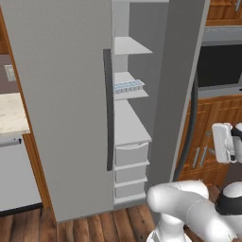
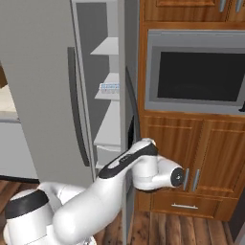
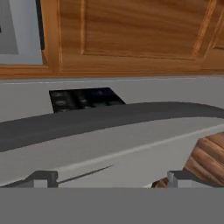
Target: The ice cube tray has been filled with water. Take the tray and place it in the freezer to make ice. Close the freezer door after placing the tray.
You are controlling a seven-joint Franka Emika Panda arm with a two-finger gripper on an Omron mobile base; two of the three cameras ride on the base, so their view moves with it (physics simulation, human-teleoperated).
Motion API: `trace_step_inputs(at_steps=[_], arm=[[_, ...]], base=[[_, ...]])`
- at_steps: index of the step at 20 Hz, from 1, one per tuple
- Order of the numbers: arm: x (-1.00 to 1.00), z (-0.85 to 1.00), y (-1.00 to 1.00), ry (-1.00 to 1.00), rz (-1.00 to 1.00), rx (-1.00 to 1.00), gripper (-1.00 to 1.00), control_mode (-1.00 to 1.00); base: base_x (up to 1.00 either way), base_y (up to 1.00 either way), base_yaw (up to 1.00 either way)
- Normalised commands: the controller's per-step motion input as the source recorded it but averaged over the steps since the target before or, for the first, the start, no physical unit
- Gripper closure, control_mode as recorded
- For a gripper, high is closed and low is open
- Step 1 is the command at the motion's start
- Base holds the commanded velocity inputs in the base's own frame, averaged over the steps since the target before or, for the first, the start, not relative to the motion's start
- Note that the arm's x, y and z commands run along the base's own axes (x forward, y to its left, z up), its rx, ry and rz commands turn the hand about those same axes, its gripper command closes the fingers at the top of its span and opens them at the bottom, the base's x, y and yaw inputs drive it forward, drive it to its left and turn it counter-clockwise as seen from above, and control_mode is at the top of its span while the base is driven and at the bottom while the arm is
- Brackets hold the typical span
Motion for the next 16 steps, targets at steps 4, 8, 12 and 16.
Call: trace_step_inputs(at_steps=[4, 8, 12, 16], arm=[[0.34, -0.12, -0.27, 0.0, 0.0, 0.07, -1.0, -1.0], [0.35, -0.18, -0.13, 0.0, 0.01, 0.06, -1.0, -1.0], [0.44, -0.22, -0.01, 0.0, 0.04, 0.03, -1.0, -1.0], [0.36, -0.27, 0.03, 0.0, 0.02, 0.0, -1.0, -1.0]], base=[[0.0, 0.0, 0.0], [0.0, 0.0, 0.0], [0.0, 0.0, 0.0], [0.0, 0.0, 0.0]])
